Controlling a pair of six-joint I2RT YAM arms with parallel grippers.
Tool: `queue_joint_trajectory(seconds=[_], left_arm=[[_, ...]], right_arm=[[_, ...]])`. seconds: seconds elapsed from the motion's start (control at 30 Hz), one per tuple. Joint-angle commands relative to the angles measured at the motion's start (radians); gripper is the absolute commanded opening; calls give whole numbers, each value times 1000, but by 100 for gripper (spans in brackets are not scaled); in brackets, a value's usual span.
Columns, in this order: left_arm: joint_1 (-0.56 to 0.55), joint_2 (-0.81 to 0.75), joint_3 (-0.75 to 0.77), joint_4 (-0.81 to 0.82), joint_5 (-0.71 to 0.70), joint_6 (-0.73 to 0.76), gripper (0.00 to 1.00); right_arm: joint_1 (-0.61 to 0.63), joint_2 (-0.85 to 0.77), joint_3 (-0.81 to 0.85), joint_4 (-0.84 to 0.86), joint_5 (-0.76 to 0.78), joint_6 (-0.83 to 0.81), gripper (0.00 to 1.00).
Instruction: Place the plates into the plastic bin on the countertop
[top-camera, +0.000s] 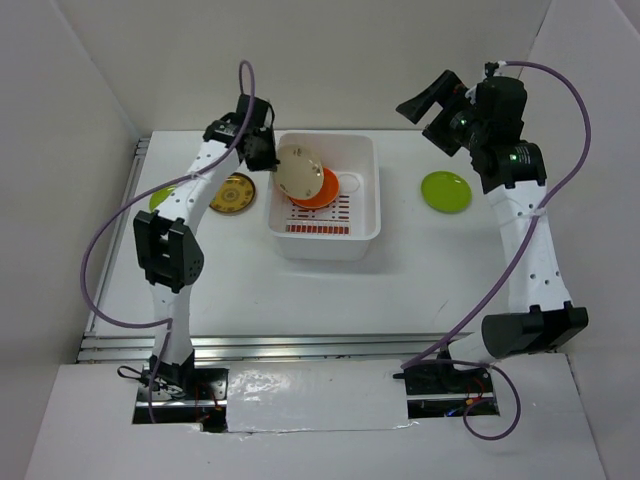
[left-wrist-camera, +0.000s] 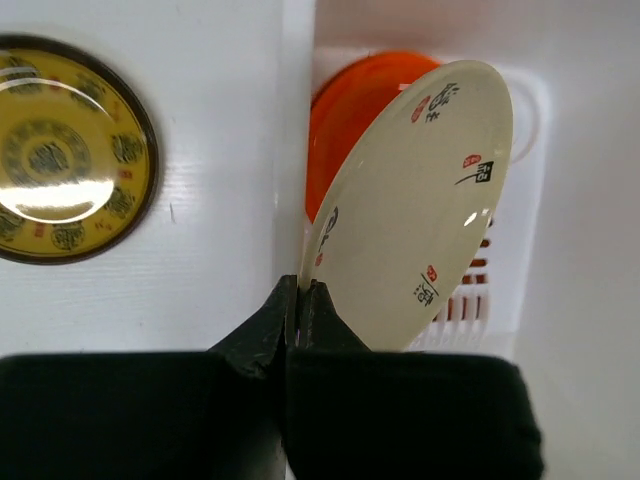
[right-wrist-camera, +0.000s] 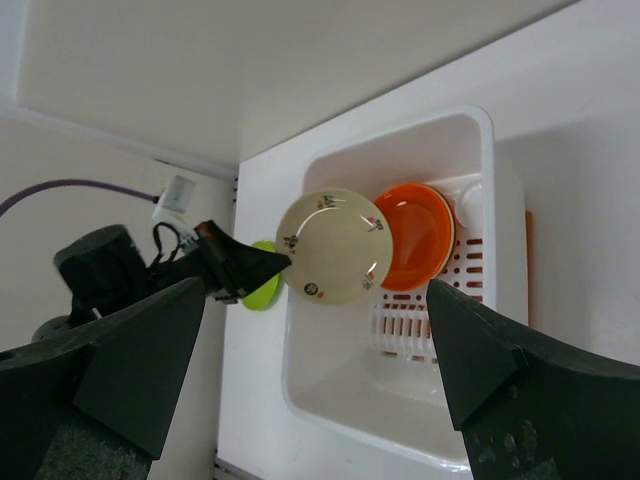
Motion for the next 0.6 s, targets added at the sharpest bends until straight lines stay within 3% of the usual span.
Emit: queue_joint_trajectory(seconds=[0.0, 0.4, 0.57], left_arm=[[-25, -40, 28, 51, -47, 52, 0], [-115, 186, 226, -41, -172, 69, 0], [-117, 206, 226, -31, -165, 68, 0]], right_arm=[[-17, -71, -33, 3, -29, -21, 100], [-58, -114, -111, -4, -65, -47, 100], [-71, -117, -128, -2, -74, -54, 100]])
